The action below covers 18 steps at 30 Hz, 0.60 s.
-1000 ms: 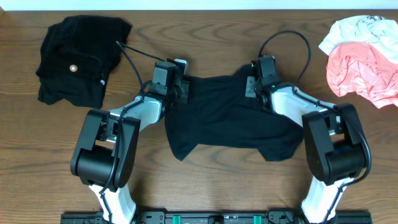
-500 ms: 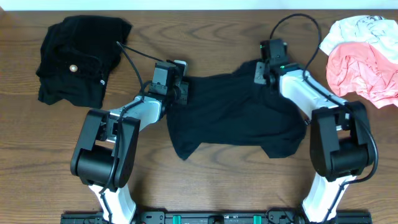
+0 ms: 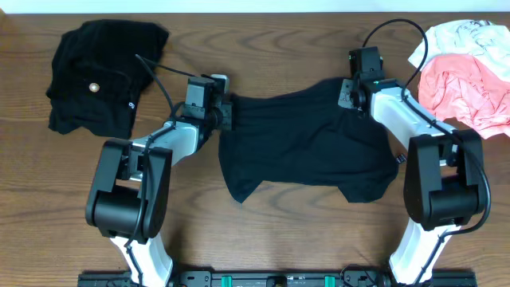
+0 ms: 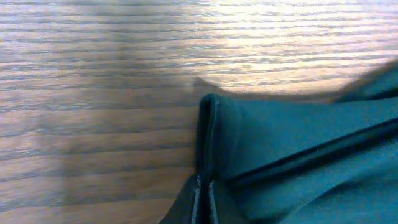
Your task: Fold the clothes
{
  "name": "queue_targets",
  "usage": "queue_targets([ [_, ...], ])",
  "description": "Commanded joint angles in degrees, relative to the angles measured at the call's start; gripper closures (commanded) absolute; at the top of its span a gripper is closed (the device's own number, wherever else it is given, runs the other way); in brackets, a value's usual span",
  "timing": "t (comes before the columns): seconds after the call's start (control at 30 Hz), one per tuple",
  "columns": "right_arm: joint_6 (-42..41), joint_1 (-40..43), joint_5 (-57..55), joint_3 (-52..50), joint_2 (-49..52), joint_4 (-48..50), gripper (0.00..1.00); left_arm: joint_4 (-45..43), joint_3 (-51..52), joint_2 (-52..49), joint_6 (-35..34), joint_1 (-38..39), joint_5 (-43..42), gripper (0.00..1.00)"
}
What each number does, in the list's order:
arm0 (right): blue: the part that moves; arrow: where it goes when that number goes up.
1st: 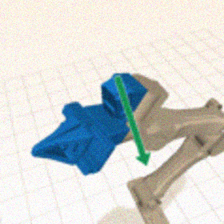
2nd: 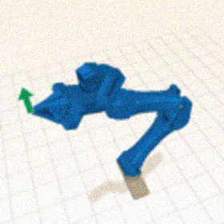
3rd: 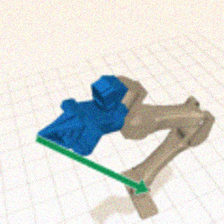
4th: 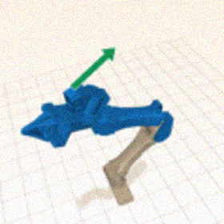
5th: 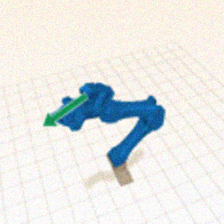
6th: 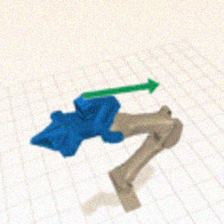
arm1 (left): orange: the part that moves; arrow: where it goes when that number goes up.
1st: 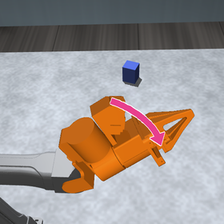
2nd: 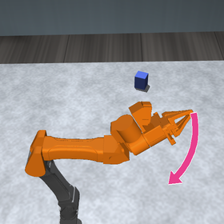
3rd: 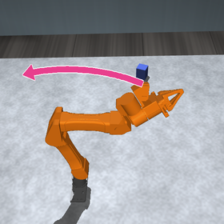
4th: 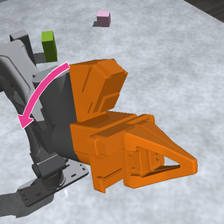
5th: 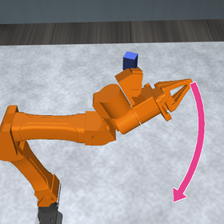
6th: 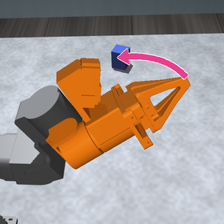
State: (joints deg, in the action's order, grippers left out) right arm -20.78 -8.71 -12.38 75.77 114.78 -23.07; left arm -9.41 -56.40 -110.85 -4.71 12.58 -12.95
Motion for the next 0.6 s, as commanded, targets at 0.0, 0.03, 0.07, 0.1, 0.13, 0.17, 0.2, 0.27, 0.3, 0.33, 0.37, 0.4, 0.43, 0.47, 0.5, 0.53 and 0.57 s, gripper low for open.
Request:
queue_targets([
  [0.0, -0.35, 2.19, -2.84, 0.98, -2.36, -0.11, 0.99, 0.35, -1.27, 0.17, -0.55, -1.92, 2.08, 0.94],
  [0.03, -0.31, 2.36, -2.89, 0.96, -2.4, -0.11, 0.99, 0.35, -1.27, 0.17, -0.55, -2.19, 2.08, 0.94],
  [0.07, -0.13, 2.58, -2.86, 0.96, -2.64, -0.13, 0.99, 0.33, -1.27, 0.2, -0.55, -2.36, 2.1, 0.94],
  [0.1, -0.13, 2.75, -2.89, 0.96, -2.71, -0.15, 0.99, 0.35, -1.27, 0.22, -0.55, -2.58, 2.27, 0.94],
  [0.13, -0.15, 3.02, -2.86, 0.98, -2.91, -0.13, 0.99, 0.37, -1.27, 0.28, -0.55, -2.73, 2.84, 0.94],
  [0.17, -0.15, 3.17, -2.91, 0.96, -2.95, -0.13, 0.99, 0.5, -1.27, 0.46, -0.57, -2.8, 3.91, 0.94],
  [0.2, -0.2, 3.39, -3.08, 0.98, -3.06, -0.15, 0.99, 0.63, -1.27, 0.74, -0.55, -2.82, 5.27, 0.94],
  [0.27, -0.17, 3.63, -3.1, 0.98, -3.37, -0.15, 0.99, 1.2, -1.29, 1.7, -0.5, -2.82, 7.28, 0.94],
  [0.3, -0.17, 3.74, -3.13, 0.98, -3.61, -0.15, 0.99, 1.38, -1.29, 2.27, -0.48, -2.82, 7.87, 0.94],
  [0.33, -0.17, 3.8, -3.67, 0.98, -3.98, -0.17, 0.99, 1.46, -1.29, 2.89, -0.48, -2.82, 8.46, 0.94],
  [0.37, -0.17, 3.82, -4.52, 0.98, -4.35, -0.22, 0.99, 1.62, -1.29, 3.58, -0.48, -2.82, 9.44, 0.94],
  [0.4, -0.17, 3.89, -5.86, 0.98, -4.94, -0.33, 0.99, 1.86, -1.29, 4.42, -0.46, -2.82, 10.64, 0.94],
  [0.43, -0.17, 3.93, -7.17, 0.98, -5.62, -0.33, 0.99, 1.92, -1.29, 5.09, -0.44, -2.89, 11.67, 0.94],
  [0.47, -0.15, 3.98, -7.87, 0.98, -6.23, -0.33, 0.99, 2.1, -1.29, 5.7, -0.39, -2.95, 12.61, 0.94],
  [0.5, -0.13, 4.07, -8.63, 0.98, -6.95, -0.31, 0.99, 2.23, -1.29, 6.25, -0.09, -3.04, 12.85, 0.94],
  [0.53, 0.02, 4.22, -9.16, 0.98, -7.54, -0.33, 0.99, 2.27, -1.29, 6.75, 0.17, -3.23, 12.9, 0.94],
  [0.57, 0.74, 4.42, -9.73, 0.98, -8.17, -0.35, 0.99, 2.47, -1.29, 7.19, 0.15, -3.45, 13.22, 0.95],
])
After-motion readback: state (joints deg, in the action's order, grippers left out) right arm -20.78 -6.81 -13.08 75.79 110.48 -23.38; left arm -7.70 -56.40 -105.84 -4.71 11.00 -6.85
